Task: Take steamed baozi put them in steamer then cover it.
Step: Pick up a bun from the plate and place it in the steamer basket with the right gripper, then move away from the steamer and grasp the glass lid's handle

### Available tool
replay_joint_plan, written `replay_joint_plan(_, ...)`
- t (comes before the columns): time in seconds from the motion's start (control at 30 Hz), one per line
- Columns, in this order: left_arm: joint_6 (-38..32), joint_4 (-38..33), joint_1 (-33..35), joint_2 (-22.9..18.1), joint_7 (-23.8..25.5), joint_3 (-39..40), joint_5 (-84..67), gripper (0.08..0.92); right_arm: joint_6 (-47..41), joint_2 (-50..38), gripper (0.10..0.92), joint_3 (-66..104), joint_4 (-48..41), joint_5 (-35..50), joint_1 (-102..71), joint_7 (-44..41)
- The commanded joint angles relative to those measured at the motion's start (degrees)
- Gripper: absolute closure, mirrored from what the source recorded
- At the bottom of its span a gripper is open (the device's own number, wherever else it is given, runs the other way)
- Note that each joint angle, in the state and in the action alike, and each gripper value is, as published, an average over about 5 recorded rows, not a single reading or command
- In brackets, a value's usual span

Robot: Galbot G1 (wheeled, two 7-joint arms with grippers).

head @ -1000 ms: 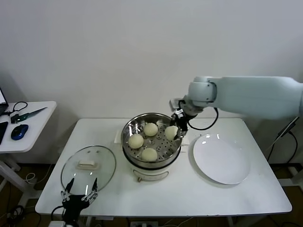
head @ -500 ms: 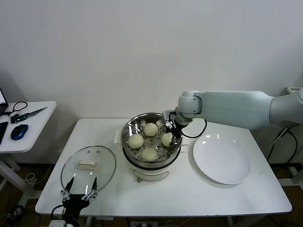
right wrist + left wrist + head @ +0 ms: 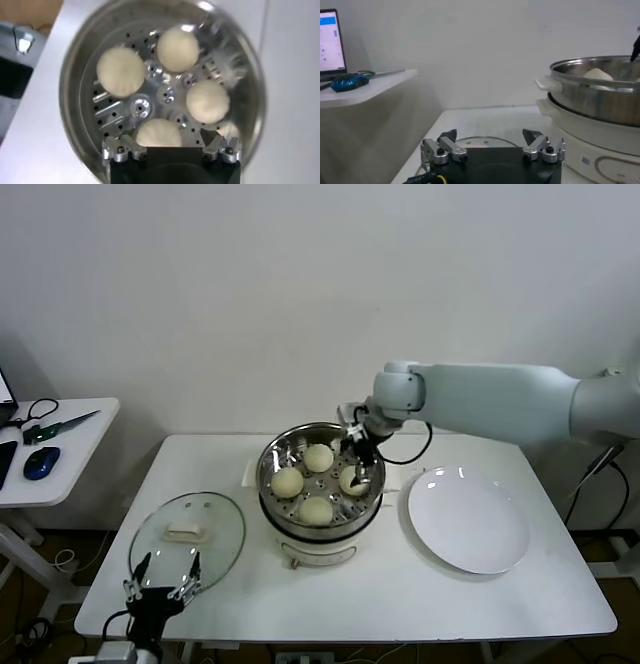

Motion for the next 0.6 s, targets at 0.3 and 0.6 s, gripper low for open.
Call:
replay_joint_plan(0.3, 2.7, -0.5, -1.8, 0.6, -0.9, 0.1, 1.3, 0.177, 7.8, -35.9, 0.203, 55.0, 11.1, 6.3, -38.3, 36.0)
replay_joint_plan(0.6, 0.9, 1.0, -4.5, 0.8, -0.5, 0.2, 6.5, 0.177, 20.0, -34.6, 0.203, 110.1, 13.3, -6.0, -96.2, 39.2)
